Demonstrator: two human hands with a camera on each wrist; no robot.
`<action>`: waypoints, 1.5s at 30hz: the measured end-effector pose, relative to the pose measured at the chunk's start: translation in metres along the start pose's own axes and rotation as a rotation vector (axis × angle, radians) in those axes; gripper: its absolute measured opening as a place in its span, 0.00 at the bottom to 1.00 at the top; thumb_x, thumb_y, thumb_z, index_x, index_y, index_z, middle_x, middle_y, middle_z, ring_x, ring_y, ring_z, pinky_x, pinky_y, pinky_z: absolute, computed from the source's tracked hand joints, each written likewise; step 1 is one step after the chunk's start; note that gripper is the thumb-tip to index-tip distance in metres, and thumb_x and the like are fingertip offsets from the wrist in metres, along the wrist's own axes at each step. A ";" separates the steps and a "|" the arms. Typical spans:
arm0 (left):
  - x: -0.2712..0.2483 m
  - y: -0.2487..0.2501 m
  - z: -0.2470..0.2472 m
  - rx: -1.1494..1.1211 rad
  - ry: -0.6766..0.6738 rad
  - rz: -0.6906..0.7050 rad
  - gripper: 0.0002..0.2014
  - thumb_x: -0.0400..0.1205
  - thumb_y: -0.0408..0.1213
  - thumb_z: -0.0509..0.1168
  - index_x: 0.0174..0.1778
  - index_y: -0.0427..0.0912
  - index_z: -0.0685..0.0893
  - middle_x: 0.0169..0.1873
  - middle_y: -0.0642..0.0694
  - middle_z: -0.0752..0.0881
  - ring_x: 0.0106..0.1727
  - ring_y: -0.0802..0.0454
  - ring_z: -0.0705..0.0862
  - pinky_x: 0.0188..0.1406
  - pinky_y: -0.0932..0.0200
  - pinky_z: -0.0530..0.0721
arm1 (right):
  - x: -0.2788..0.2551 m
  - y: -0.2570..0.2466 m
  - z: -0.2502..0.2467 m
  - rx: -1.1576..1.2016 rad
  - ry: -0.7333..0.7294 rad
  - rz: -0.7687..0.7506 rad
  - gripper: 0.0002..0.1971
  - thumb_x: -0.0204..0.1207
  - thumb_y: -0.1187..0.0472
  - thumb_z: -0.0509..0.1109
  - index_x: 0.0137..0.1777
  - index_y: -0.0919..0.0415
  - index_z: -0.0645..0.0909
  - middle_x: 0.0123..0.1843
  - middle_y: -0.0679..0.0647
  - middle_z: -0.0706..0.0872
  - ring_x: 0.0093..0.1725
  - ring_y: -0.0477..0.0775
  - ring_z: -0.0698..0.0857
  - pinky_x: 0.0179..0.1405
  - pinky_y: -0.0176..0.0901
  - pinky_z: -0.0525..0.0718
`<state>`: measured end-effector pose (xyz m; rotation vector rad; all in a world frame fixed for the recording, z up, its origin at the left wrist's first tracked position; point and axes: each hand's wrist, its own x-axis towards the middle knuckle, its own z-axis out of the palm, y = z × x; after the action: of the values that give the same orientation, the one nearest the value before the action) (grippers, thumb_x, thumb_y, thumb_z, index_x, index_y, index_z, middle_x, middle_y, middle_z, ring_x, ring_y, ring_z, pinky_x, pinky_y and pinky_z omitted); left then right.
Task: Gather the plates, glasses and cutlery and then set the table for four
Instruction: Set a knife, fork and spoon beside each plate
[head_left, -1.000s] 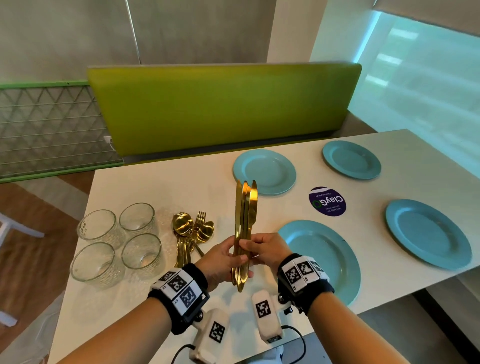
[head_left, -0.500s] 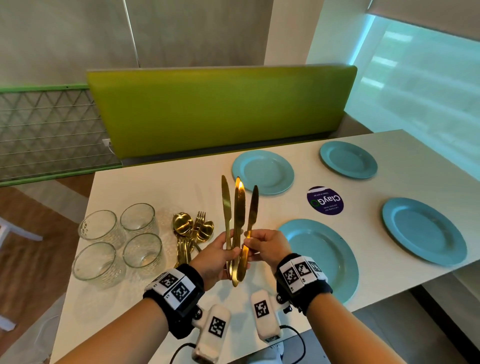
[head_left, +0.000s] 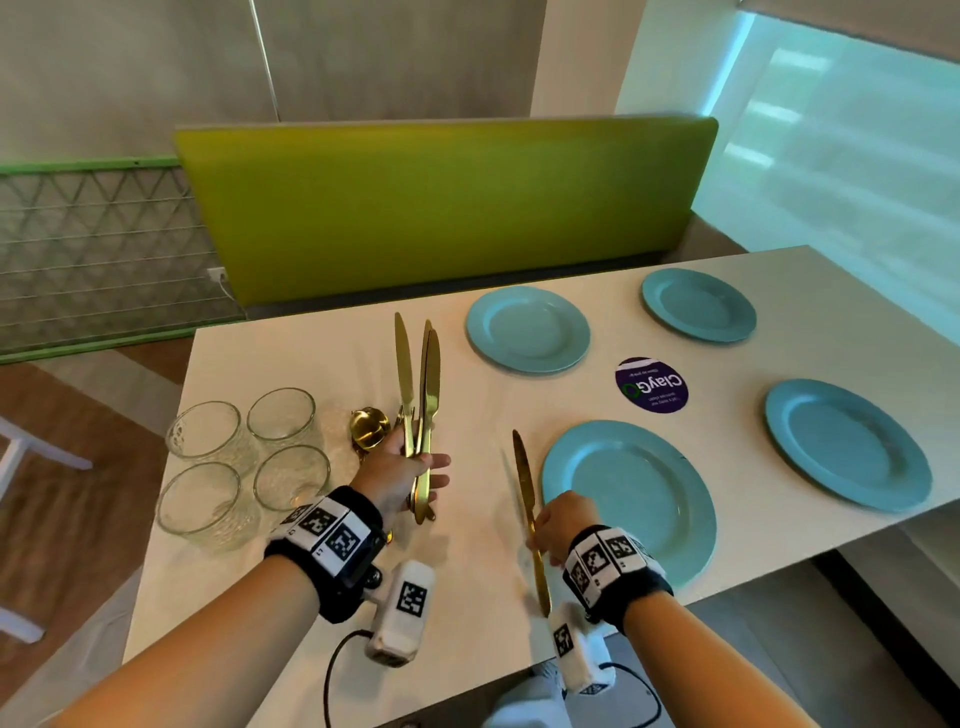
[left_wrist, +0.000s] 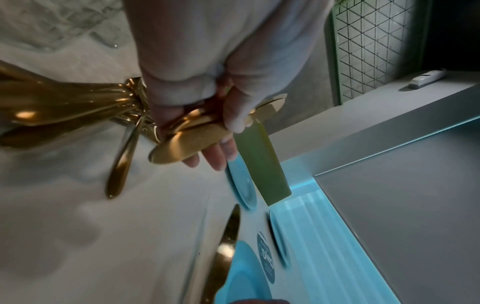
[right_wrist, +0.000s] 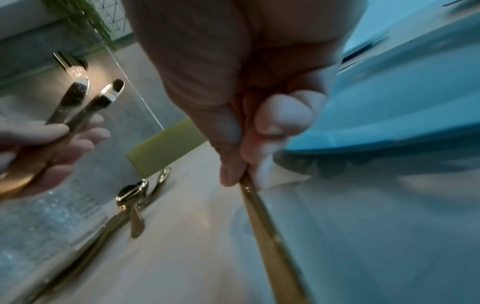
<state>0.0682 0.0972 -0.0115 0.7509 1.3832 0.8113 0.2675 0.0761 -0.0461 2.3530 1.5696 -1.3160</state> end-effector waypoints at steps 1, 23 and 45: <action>0.000 -0.002 0.000 0.000 0.006 0.001 0.18 0.85 0.23 0.52 0.63 0.49 0.73 0.41 0.45 0.86 0.40 0.47 0.85 0.41 0.53 0.81 | 0.002 0.001 0.002 -0.029 0.018 0.002 0.14 0.71 0.58 0.73 0.55 0.63 0.85 0.49 0.58 0.88 0.53 0.57 0.88 0.50 0.43 0.85; -0.007 -0.013 0.010 0.009 0.010 -0.008 0.18 0.84 0.25 0.53 0.49 0.57 0.76 0.42 0.46 0.87 0.41 0.48 0.86 0.39 0.55 0.81 | 0.016 0.008 0.021 -0.373 0.213 0.049 0.13 0.77 0.59 0.70 0.58 0.65 0.80 0.55 0.57 0.86 0.55 0.56 0.87 0.44 0.40 0.81; -0.001 0.039 0.031 0.063 -0.096 0.042 0.08 0.84 0.29 0.58 0.53 0.46 0.77 0.41 0.42 0.88 0.32 0.51 0.82 0.28 0.61 0.75 | -0.015 -0.088 -0.062 -0.582 0.346 -0.831 0.14 0.81 0.60 0.61 0.63 0.52 0.84 0.61 0.51 0.84 0.61 0.54 0.83 0.52 0.44 0.79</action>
<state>0.0974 0.1176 0.0234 0.8593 1.3160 0.7577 0.2369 0.1353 0.0397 1.6534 2.7251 -0.3310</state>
